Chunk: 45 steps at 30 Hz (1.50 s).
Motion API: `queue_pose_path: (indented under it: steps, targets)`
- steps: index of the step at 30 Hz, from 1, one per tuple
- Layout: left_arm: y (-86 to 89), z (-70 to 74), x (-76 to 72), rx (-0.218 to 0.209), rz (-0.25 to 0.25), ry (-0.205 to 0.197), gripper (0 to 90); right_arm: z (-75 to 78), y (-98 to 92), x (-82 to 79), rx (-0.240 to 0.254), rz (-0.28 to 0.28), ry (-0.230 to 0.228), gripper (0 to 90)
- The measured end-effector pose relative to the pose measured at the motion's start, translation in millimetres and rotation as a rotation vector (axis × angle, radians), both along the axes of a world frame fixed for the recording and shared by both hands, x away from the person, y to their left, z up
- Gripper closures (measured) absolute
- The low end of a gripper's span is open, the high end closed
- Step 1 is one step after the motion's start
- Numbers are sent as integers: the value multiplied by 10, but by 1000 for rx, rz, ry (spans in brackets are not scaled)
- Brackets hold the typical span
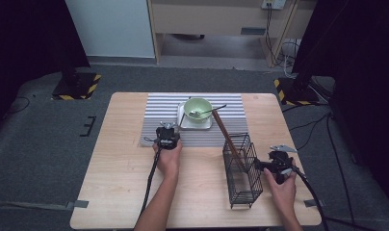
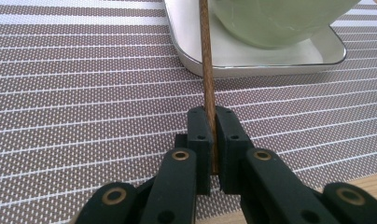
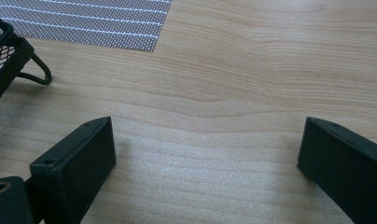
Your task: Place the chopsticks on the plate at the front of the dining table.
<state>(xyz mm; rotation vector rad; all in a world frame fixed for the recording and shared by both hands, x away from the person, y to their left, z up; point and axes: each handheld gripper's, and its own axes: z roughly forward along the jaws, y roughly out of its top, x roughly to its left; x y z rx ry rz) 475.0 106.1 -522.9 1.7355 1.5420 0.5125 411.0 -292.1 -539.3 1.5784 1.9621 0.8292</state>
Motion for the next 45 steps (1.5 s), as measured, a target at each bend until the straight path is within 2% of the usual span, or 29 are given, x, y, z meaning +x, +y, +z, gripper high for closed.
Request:
queue_pose_path:
  steps: [16, 27, 36, 41, 42, 45]
  targets:
    - [-175, -27, -40, -6, -58, 2, 793, 0, 0, 0, 0, 0, 0, 40]
    - [-183, -30, -28, -24, -71, -2, 775, 1, 1, 0, 1, -1, 1, 40]
    - [-201, -7, -2, -19, -77, -10, 773, 0, 0, 0, 0, 0, 0, 40]
    - [-199, 16, -25, -6, -84, -21, 686, 1, 2, 0, 2, -1, 2, 37]
    - [-193, 31, -45, 10, -86, -27, 652, 0, 1, 2, 2, 6, 4, 24]
    - [-157, 66, -93, 6, -99, -41, 594, -2, 2, 7, -1, 25, 12, 6]
